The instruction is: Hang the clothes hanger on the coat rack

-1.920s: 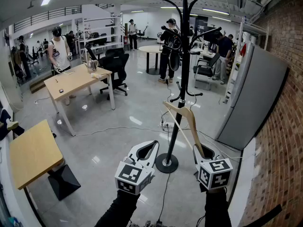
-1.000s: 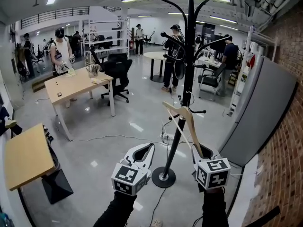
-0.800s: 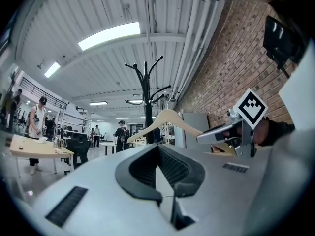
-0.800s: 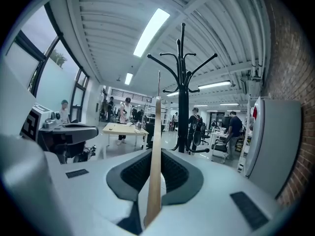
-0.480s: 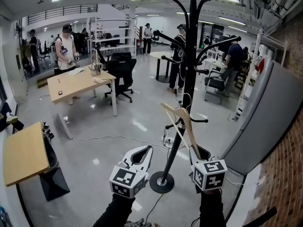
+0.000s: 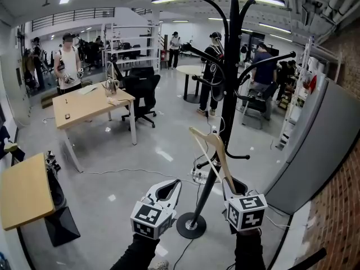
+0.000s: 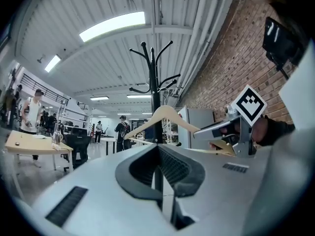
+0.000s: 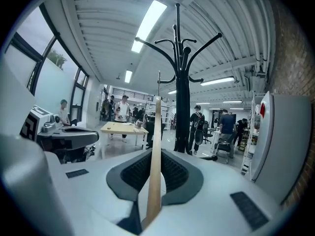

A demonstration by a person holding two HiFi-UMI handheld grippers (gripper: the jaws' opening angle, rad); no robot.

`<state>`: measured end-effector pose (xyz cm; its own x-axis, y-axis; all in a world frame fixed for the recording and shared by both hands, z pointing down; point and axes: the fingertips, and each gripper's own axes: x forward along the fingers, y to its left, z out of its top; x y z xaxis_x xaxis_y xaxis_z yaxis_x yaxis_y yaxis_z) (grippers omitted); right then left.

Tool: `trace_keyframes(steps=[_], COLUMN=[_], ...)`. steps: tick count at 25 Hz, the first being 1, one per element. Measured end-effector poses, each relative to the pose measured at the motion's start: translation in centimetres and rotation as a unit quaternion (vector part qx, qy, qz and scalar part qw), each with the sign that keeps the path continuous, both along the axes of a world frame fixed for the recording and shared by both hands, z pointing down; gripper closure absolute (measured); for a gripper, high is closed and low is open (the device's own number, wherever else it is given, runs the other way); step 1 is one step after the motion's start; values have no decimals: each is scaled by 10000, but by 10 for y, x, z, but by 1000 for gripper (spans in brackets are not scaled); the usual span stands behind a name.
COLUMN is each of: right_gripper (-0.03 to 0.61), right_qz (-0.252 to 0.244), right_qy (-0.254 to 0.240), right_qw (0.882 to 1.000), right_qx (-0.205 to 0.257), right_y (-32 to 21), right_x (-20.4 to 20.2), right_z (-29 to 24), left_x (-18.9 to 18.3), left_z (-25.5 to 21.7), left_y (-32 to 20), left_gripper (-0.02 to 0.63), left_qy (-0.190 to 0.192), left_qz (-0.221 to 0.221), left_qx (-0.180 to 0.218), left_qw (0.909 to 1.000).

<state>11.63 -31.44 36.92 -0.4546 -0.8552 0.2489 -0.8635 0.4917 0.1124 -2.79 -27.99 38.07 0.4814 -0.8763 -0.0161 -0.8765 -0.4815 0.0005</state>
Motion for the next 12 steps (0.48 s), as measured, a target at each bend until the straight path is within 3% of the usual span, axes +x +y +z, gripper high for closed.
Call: trace_keyframes(steps=[5,12], right_gripper=[518,518], right_qz=[120,433], right_qy=[45,-36], right_qw=[9998,9988], right_qx=[126,243], right_y=[-28,-76], right_x=[-11,-21], right_z=[-13,-36], left_x=[-6,-19], left_z=[-13,-15], left_y=[-31,-65], left_gripper=[607,607], left_qy=[128,-78], left_qz=[153,266], left_qx=[-1,146], left_qw=[9998,9995])
